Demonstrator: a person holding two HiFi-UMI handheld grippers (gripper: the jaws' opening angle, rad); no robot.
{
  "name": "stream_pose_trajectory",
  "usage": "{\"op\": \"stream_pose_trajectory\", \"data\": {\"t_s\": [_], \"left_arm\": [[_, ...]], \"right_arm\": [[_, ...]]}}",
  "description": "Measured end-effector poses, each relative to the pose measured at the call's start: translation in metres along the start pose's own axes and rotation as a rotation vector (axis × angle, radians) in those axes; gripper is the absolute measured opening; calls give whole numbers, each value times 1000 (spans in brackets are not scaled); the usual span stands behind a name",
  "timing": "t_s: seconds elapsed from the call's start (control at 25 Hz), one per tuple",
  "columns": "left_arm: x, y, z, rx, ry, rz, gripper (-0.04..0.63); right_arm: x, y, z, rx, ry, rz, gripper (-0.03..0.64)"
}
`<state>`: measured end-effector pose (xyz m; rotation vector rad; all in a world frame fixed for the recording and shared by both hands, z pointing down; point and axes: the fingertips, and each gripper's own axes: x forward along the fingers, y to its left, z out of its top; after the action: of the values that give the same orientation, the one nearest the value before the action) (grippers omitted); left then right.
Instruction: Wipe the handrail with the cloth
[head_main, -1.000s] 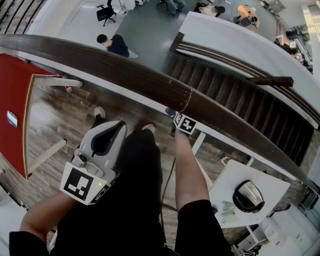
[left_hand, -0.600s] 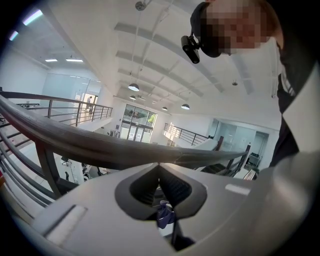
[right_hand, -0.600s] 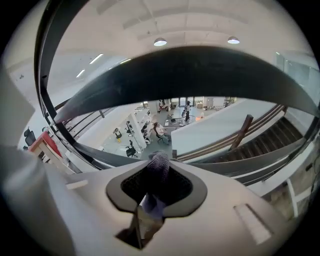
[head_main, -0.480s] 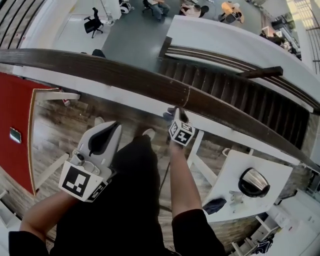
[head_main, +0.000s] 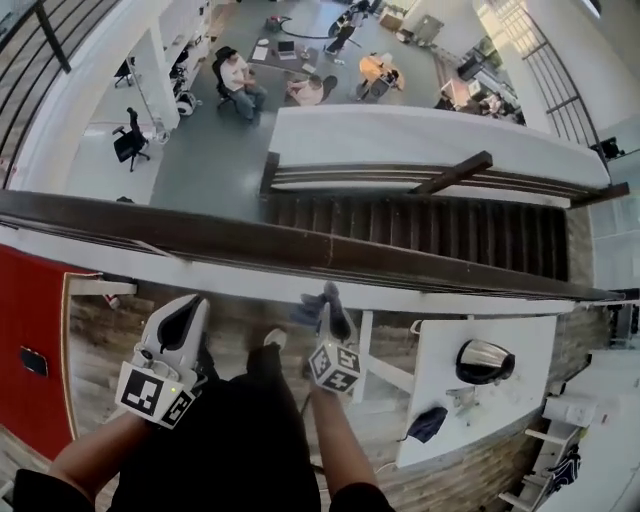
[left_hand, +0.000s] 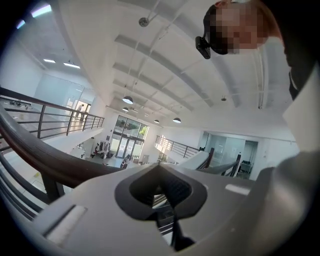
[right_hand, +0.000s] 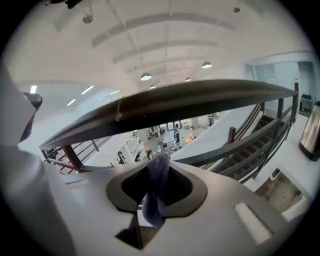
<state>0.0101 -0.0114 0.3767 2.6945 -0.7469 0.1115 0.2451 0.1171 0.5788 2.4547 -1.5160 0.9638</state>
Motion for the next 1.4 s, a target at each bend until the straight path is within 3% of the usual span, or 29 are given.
{"op": "stream_pose_trajectory", "data": {"t_s": [0.24, 0.8, 1.0, 1.2, 1.4], "left_arm": [[0, 22, 0, -22, -12, 4, -2], [16, 24, -9, -2, -124, 14, -2], [21, 14, -14, -4, -130, 9, -2], [22, 7, -16, 64, -139, -12, -2], [27, 2, -17, 32, -147, -8, -2]], "right_arm": [[-65, 30, 29, 25, -78, -6, 66], [-113, 100, 135, -246, -490, 86, 64], [-116, 113, 140, -306, -501, 109, 61], [-120, 119, 149, -345, -514, 111, 61], [-121, 115, 150, -343, -517, 109, 61]]}}
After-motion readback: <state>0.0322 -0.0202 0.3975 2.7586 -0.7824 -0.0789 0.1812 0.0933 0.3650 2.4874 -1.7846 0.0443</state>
